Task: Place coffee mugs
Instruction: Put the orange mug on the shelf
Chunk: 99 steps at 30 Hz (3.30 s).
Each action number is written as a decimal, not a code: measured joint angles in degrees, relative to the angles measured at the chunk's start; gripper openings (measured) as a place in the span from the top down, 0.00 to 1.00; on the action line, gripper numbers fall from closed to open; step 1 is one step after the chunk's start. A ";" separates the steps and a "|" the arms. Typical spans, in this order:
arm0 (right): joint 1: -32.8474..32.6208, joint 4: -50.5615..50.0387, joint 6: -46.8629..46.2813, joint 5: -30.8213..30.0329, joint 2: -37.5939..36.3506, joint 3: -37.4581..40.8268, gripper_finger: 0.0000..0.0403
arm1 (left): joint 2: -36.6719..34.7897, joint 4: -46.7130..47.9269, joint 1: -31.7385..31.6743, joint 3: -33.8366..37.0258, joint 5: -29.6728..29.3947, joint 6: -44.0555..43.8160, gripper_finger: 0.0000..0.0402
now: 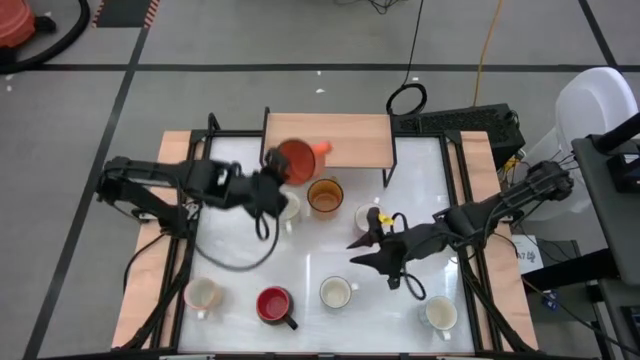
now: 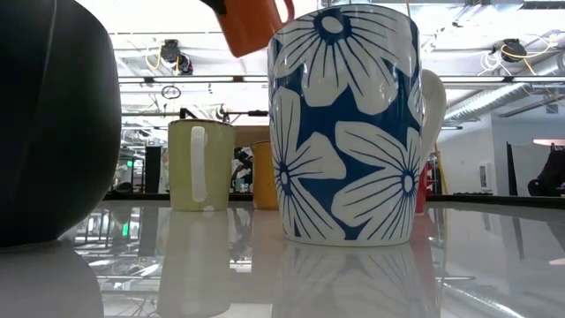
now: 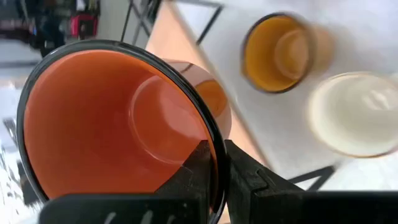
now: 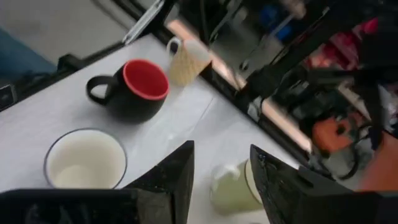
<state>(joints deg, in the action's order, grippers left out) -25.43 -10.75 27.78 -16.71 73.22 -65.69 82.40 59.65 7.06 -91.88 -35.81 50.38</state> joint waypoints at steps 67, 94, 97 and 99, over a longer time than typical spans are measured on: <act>1.47 15.27 4.14 -4.20 -14.31 17.55 0.68 | 29.71 23.86 -43.49 -42.47 23.89 -37.25 0.95; 1.47 14.98 4.22 -4.20 -14.31 17.54 0.68 | 35.37 30.25 -37.39 -42.45 20.92 -38.23 0.95; 1.47 14.98 4.21 -4.20 -14.31 17.53 0.68 | 35.35 30.35 -37.30 -42.45 21.10 -38.50 0.95; 1.47 14.95 4.21 -4.20 -14.31 17.53 0.68 | 35.35 30.23 -37.39 -42.45 21.17 -38.94 0.95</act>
<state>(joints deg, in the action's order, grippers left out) -23.97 4.20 31.99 -20.91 58.92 -48.16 117.75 89.87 -30.33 -134.32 -14.64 11.43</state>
